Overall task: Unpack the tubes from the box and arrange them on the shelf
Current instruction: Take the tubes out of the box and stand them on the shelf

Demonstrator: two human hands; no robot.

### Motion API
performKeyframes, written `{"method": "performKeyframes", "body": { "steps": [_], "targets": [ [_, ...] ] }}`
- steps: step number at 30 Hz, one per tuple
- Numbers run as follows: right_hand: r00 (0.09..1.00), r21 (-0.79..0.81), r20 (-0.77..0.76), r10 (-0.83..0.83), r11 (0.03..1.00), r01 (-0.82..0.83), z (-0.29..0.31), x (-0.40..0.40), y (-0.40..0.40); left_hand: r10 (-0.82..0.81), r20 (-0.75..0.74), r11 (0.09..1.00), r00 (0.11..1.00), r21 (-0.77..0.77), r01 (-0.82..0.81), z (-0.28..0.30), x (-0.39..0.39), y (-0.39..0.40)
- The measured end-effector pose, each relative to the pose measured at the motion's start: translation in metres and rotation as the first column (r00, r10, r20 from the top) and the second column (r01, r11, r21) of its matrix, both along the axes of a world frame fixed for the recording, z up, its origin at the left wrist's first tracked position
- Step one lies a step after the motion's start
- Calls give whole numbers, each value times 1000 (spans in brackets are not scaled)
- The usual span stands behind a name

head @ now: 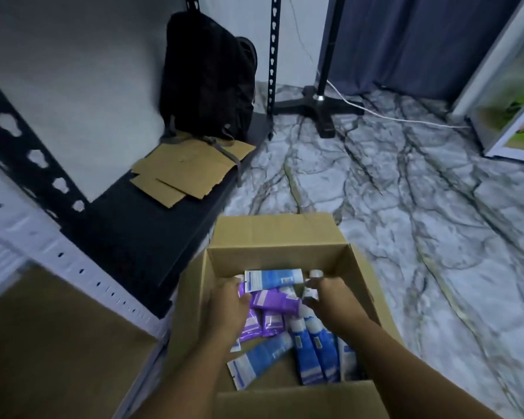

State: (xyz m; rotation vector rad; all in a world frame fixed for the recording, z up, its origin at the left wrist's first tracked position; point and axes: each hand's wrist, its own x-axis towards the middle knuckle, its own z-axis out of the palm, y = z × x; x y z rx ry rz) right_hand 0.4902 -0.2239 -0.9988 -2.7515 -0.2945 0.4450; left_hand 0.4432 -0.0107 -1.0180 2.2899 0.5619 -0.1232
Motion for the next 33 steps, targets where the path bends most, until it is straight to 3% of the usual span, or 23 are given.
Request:
{"method": "performKeyframes", "body": {
  "steps": [4, 9, 13, 20, 25, 33],
  "targets": [
    [994, 12, -68, 86, 996, -85, -38, 22, 20, 162, -90, 974, 983, -147, -174, -43, 41, -1],
    [984, 1, -102, 145, 989, -145, -73, 27, 27, 297, -178, 940, 938, -120, -320, -68, 68, -7],
    [986, 30, -79, 148, 989, -146, -84, 26, 26, 374, -250, 875, 893, -223, -429, -79, 77, -9],
    [989, -77, -5, 150, 986, -150, -71, 12, 11, 461, -258, 677, 849, -517, -525, -66, 64, -17],
    [990, -70, -14, 138, 988, -139, -38, -7, 2, 522, -31, 696, 853, -563, -446, -16, 45, -28],
    [995, 317, 70, -67, 947, 42, 37, -44, -8, 571, 247, 710, 783, -626, -321, 86, -11, -16]
  ]
}}
